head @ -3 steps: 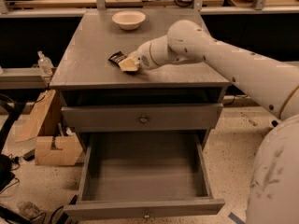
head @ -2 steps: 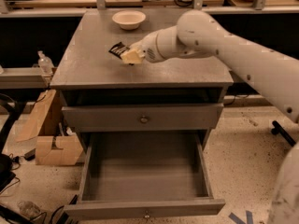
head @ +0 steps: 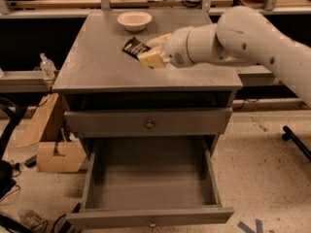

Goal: Place rxbar chocolate into middle drawer

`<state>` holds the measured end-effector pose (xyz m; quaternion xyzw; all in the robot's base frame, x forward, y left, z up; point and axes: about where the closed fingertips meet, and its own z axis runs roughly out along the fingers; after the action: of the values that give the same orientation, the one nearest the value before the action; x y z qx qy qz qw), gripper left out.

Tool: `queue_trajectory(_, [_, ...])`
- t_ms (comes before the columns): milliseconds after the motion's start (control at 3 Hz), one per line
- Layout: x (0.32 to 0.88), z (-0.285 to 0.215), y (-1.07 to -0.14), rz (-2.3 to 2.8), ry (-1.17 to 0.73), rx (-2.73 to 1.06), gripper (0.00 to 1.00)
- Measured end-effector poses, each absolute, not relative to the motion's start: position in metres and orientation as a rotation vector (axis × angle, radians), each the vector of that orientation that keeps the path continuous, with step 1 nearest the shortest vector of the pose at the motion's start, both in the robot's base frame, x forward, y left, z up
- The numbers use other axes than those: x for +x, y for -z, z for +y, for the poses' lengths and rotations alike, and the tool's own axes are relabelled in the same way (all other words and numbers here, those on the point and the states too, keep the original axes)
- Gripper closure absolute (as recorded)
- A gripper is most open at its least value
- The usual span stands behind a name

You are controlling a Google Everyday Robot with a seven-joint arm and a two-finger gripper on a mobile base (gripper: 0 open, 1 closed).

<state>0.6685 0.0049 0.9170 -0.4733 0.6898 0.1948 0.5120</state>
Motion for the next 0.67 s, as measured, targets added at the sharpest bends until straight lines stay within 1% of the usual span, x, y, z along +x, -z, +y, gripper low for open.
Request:
queue_trajectory(333, [0.649,-0.025,-0.9,1.652,-0.461,-1.171,1.0])
queue_trajectory(667, [0.626,-0.063,-0.862,1.685,-0.485,-1.137,1.0])
